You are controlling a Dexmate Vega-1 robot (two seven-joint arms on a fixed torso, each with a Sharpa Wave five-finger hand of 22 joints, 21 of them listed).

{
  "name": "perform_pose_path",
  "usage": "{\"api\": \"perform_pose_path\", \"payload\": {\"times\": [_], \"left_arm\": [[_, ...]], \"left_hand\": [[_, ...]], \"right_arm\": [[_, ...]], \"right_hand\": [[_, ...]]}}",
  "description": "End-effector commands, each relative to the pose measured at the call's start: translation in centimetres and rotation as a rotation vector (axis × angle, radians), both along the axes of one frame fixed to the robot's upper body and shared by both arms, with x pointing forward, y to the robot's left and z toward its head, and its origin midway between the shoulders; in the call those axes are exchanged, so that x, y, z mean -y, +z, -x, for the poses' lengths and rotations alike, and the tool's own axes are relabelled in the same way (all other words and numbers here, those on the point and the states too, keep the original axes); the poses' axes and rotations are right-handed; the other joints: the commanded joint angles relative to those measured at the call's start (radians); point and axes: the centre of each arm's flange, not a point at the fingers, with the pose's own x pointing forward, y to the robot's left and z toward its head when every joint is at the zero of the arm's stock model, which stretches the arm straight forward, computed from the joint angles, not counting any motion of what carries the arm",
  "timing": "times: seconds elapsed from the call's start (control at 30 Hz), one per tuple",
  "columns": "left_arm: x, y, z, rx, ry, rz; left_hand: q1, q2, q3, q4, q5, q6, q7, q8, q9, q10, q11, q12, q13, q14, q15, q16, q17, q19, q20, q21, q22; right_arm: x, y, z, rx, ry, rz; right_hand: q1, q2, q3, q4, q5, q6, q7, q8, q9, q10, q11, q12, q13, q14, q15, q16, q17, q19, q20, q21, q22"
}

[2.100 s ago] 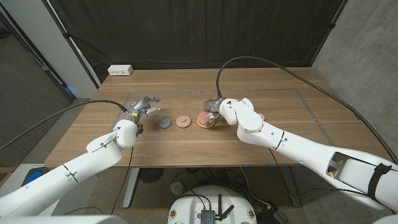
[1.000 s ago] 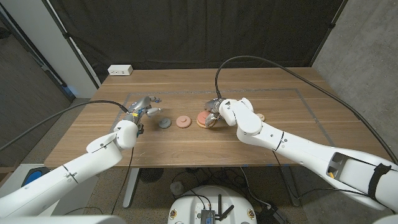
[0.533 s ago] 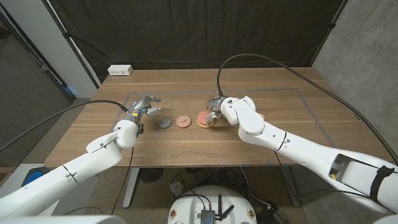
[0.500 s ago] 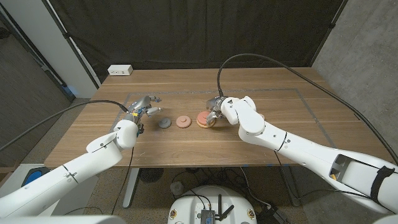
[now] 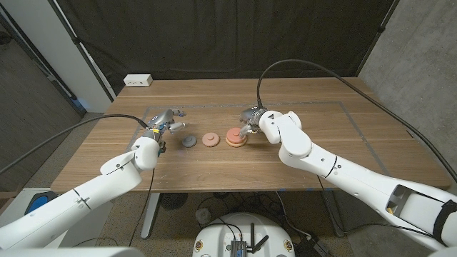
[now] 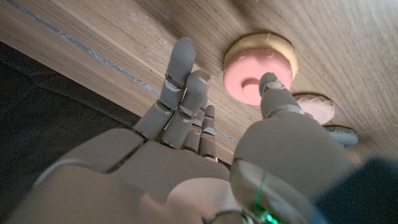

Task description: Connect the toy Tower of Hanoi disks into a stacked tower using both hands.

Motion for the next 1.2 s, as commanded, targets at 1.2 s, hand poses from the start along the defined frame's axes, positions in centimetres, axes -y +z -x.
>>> {"api": "perform_pose_path", "payload": {"times": [1.2], "left_arm": [[1.5,1.6,0.9,0.022,0.000,-0.020]], "left_hand": [[-0.005,-0.007,0.017,-0.002,0.009,-0.009,0.016,-0.005,0.004,0.002,0.014,0.003,0.012,0.003,-0.080,0.011,-0.001,-0.015,-0.132,0.033,-0.019]], "right_arm": [[8.4,-1.3,1.4,0.189,-0.040,-0.246]], "right_hand": [[0.088,0.010,0.042,-0.007,0.035,0.080,-0.035,0.035,0.032,0.056,-0.022,0.013,0.033,0.065,-0.037,0.050,0.016,0.056,-0.063,0.023,0.000]]}}
